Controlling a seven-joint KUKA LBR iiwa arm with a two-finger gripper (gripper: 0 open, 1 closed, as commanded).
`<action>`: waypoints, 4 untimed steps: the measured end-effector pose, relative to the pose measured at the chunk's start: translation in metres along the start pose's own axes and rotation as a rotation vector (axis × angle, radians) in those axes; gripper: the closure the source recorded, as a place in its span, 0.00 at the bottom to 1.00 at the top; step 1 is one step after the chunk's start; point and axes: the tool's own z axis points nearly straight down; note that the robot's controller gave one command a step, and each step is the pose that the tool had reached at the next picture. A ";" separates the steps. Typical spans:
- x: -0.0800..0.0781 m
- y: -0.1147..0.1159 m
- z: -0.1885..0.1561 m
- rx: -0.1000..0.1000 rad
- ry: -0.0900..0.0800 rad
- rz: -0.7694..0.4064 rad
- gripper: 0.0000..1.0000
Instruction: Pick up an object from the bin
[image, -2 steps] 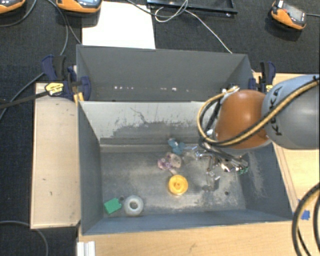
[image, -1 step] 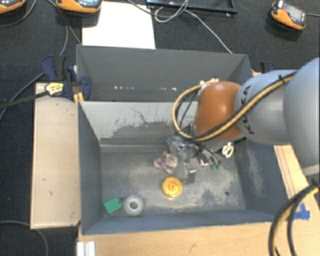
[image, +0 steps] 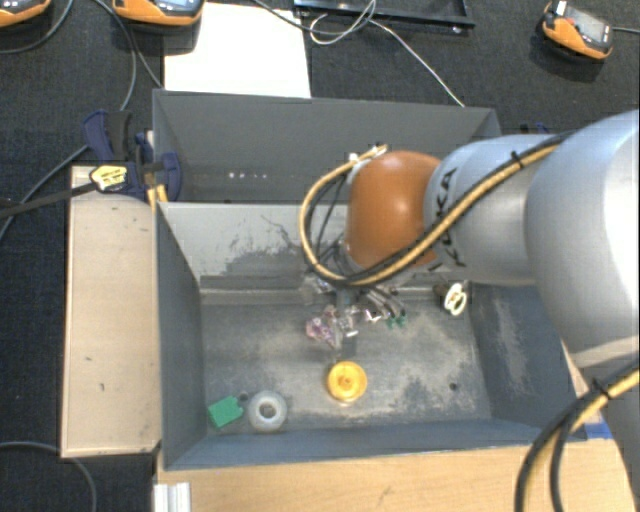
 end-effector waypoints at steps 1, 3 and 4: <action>0.008 -0.027 -0.003 0.000 0.001 0.365 0.00; 0.019 -0.031 0.013 0.000 -0.001 0.049 1.00; 0.002 -0.021 -0.072 0.000 -0.003 0.062 1.00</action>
Offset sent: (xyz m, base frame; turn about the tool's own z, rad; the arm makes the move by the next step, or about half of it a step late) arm -0.0081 -0.0358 -0.0135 0.0500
